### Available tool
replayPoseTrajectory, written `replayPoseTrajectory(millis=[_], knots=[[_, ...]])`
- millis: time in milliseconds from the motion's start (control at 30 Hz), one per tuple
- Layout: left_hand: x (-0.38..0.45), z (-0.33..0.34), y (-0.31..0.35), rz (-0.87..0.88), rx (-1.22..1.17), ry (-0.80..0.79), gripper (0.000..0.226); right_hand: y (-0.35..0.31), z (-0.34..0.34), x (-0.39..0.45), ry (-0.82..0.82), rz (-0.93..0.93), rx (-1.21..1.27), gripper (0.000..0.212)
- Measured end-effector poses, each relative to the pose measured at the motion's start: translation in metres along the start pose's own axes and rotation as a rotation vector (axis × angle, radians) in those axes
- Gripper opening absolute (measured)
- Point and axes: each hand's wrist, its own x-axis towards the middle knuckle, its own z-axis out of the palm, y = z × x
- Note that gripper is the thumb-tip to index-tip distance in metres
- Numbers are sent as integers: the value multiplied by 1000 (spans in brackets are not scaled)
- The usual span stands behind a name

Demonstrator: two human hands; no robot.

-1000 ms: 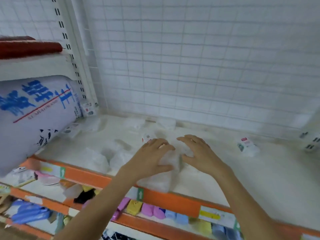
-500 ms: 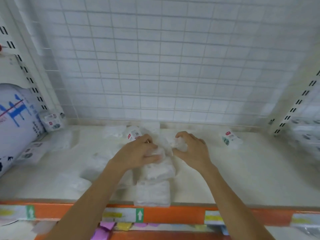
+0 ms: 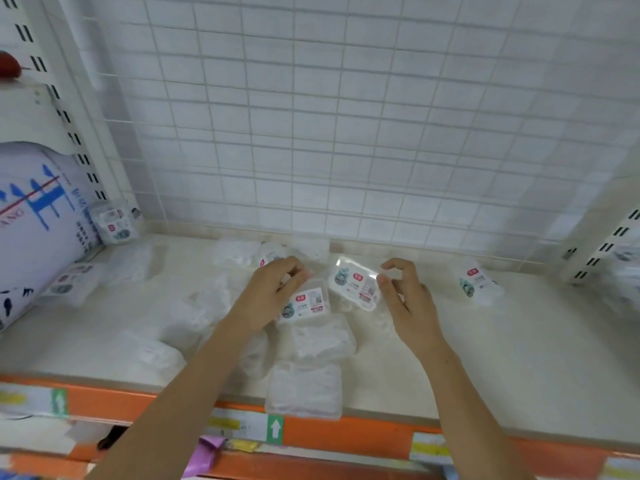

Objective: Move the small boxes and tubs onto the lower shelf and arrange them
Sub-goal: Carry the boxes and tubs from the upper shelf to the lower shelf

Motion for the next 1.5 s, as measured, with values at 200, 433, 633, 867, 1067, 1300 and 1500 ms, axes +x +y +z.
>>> replayPoseTrajectory(millis=[200, 433, 633, 867, 1067, 1300, 1500], knots=[[-2, -2, 4, -102, -43, -72, 40, -3, 0, 12, -50, 82, -108, 6], [-1, -7, 4, -25, 374, -447, 78, -7, 0, 30, -206, 183, -450, 22], [6, -21, -3, -88, 392, -665, 95, -22, 1, 25, -355, 138, -635, 62], [4, -16, -16, -4, 322, -367, 66, -30, 5, 23, -274, 45, -577, 64], [5, -20, -27, 85, 227, -134, 66, -33, -18, 4, -73, -11, -475, 67], [-12, -19, 24, 335, 64, -120, 71, -32, -79, -71, 78, 37, -487, 67], [-49, 26, 95, 518, 20, -293, 65, -32, -148, -174, 222, 157, -555, 66]])
